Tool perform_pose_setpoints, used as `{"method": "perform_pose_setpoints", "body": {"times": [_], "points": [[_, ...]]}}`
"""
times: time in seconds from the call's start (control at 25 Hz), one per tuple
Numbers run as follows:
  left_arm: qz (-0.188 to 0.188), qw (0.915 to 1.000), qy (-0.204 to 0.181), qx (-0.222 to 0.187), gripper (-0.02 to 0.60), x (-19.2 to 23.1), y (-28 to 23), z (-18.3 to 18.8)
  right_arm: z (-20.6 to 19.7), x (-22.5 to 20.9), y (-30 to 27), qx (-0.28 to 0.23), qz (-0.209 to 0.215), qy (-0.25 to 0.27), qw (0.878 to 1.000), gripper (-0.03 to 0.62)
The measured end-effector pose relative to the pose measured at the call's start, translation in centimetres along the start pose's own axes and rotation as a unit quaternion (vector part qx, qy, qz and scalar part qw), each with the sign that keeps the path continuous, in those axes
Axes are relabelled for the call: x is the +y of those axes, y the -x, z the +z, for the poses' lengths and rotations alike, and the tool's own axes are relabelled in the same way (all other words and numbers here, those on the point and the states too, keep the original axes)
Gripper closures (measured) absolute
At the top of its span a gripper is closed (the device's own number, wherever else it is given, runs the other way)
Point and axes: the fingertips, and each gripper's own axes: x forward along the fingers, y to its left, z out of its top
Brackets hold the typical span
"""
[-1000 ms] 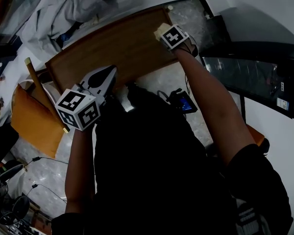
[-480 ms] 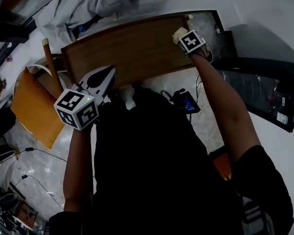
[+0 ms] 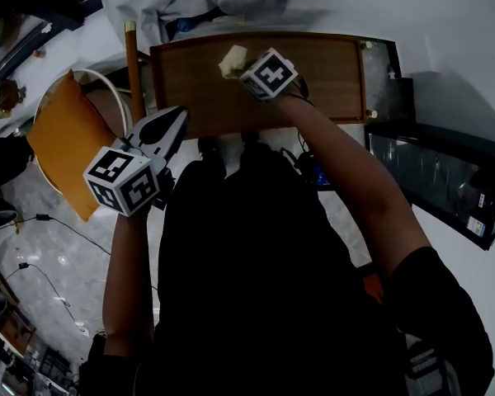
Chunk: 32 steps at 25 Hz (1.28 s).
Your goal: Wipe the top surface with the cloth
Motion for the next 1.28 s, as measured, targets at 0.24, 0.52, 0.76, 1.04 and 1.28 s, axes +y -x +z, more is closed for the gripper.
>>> {"method": "perform_pose_setpoints", "body": {"times": [0.24, 0.52, 0.76, 1.04, 1.28], "points": [[0.036, 0.9991, 0.020, -0.007, 0.572, 3.3, 4.9, -1.6, 6.6, 11.4, -6.5, -0.007, 0.089, 0.053, 0.995, 0.546], [0.066, 0.9972, 0.033, -0.001, 0.572, 6.0, 8.9, -2.9, 6.8, 16.5, -12.1, 0.050, 0.119, 0.094, 0.987, 0.546], [0.075, 0.9962, 0.045, -0.002, 0.572, 6.9, 10.2, -3.8, 5.9, 16.7, -14.5, 0.083, 0.104, 0.108, 0.985, 0.546], [0.069, 0.9967, 0.043, 0.004, 0.572, 6.7, 9.8, -4.1, 5.6, 16.3, -14.7, 0.083, 0.093, 0.143, 0.982, 0.546], [0.057, 0.9977, 0.035, 0.007, 0.572, 5.9, 8.4, -3.5, 3.6, 15.0, -13.7, 0.081, 0.092, 0.129, 0.984, 0.546]]}}
